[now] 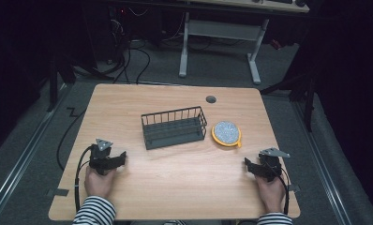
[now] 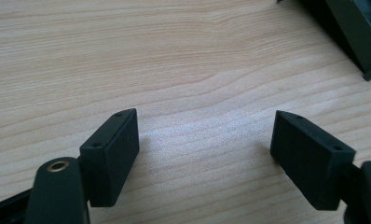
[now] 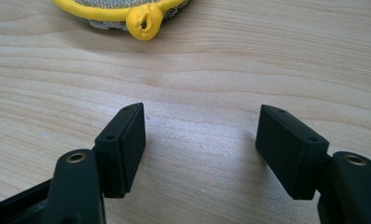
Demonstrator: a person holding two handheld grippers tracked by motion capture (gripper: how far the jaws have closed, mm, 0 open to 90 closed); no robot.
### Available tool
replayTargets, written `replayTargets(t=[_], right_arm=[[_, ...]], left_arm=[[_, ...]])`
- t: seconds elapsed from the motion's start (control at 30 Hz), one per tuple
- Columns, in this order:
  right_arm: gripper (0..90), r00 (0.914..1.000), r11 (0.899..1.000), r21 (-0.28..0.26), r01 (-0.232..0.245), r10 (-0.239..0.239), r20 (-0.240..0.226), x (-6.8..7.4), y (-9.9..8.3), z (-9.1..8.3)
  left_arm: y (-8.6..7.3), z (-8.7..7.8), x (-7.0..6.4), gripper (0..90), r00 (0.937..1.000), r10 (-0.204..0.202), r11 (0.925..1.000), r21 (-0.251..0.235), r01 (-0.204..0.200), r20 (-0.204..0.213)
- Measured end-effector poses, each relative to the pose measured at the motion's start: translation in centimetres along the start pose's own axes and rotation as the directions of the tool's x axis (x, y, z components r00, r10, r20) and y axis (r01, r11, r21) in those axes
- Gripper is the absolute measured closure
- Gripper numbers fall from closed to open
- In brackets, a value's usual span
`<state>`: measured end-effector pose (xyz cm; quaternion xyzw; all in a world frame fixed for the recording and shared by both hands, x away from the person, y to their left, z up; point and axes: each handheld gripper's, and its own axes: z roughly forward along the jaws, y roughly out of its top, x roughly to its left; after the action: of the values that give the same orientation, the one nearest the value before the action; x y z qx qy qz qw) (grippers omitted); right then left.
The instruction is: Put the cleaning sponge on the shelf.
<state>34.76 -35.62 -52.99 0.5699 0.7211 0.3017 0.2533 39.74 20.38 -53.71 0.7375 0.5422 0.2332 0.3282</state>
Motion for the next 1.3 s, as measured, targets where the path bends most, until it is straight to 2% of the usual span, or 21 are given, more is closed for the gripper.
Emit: replayTargets(t=[0.23, 0.27, 0.33, 0.5, 0.67, 0.7, 0.87, 1.0, 1.03, 1.07, 1.1, 1.13, 1.17, 1.23, 1.27, 1.3], right_arm=[[32.8, 1.0, 1.0, -0.001, 0.002, -0.002, -0.007, -0.1, 0.0, 0.0], [32.8, 1.0, 1.0, -0.001, 0.0, 0.0, -0.007, -0.1, 0.0, 0.0], [32.3, 1.0, 1.0, 0.0, 0.003, -0.003, -0.004, 0.0, 0.0, 0.0], [32.0, 0.9999, 1.0, -0.003, 0.011, -0.011, 0.011, 0.1, 0.0, -0.1], [32.0, 1.0, 1.0, 0.0, 0.003, -0.003, 0.004, 0.1, 0.0, 0.0], [32.0, 1.0, 1.0, -0.001, 0.006, -0.006, 0.006, 0.1, -0.1, -0.1], [32.3, 0.9996, 1.0, -0.006, 0.022, -0.022, 0.014, 0.3, -0.1, -0.1], [32.3, 0.9995, 1.0, -0.008, 0.029, -0.029, 0.01, 0.3, -0.1, -0.1], [32.3, 0.9995, 1.0, -0.008, 0.029, -0.029, 0.01, 0.3, -0.1, -0.1], [32.3, 0.9996, 1.0, -0.006, 0.026, -0.026, 0.007, 0.3, -0.1, -0.1], [32.3, 0.9996, 1.0, -0.006, 0.026, -0.026, 0.007, 0.3, -0.1, -0.1], [32.3, 0.9997, 1.0, -0.005, 0.024, -0.024, 0.005, 0.2, -0.1, -0.1], [32.3, 0.9996, 1.0, -0.007, 0.027, -0.027, 0.005, 0.2, 0.0, 0.0], [32.3, 0.9997, 1.0, -0.005, 0.026, -0.026, 0.002, 0.2, 0.0, 0.0], [32.3, 0.9998, 1.0, -0.004, 0.021, -0.021, 0.0, 0.2, 0.0, 0.0], [32.3, 0.9998, 1.0, -0.004, 0.021, -0.021, 0.0, 0.2, 0.0, 0.0]], left_arm=[[0.0, 0.0, 0.0, 24.5, 1.0, -0.002, 1.0, -0.002, 0.002, -0.001], [-0.1, -0.2, -0.2, 29.4, 1.0, 0.001, 1.0, -0.008, -0.001, -0.001], [-0.2, -0.3, -0.4, 32.0, 1.0, 0.005, 0.9999, -0.01, -0.005, 0.004], [-0.2, -0.2, -0.4, 31.4, 1.0, 0.001, 0.9999, -0.011, 0.0, 0.009], [-0.1, -0.2, -0.3, 29.7, 0.9998, -0.005, 0.9999, -0.01, 0.006, 0.018], [-0.1, -0.2, -0.5, 28.3, 0.9998, 0.01, 0.9999, -0.005, -0.009, 0.016], [0.1, -0.2, -0.4, 27.3, 0.9994, 0.019, 0.9997, 0.017, -0.019, 0.029], [0.9, -0.5, -0.5, 32.9, 0.9975, 0.01, 0.9993, 0.035, -0.013, 0.07], [0.9, -0.5, -0.5, 33.9, 0.9975, 0.01, 0.9993, 0.035, -0.013, 0.07], [1.5, -0.9, -0.7, 34.3, 0.9954, 0.004, 0.9997, 0.025, -0.007, 0.095], [1.5, -0.9, -0.7, 34.3, 0.9954, 0.004, 0.9997, 0.025, -0.007, 0.095], [2.2, -1.5, -1.0, 34.3, 0.9923, -0.002, 1.0, -0.001, 0.002, 0.124], [2.2, -1.5, -1.0, 34.8, 0.9923, -0.002, 1.0, -0.001, 0.002, 0.124], [3.1, -2.2, -1.3, 34.9, 0.9898, 0.0, 0.9996, -0.026, 0.003, 0.143], [4.1, -2.8, -1.4, 36.3, 0.9883, 0.009, 0.9987, -0.051, -0.001, 0.153], [4.1, -2.8, -1.4, 36.2, 0.9883, 0.009, 0.9987, -0.051, -0.001, 0.153]])
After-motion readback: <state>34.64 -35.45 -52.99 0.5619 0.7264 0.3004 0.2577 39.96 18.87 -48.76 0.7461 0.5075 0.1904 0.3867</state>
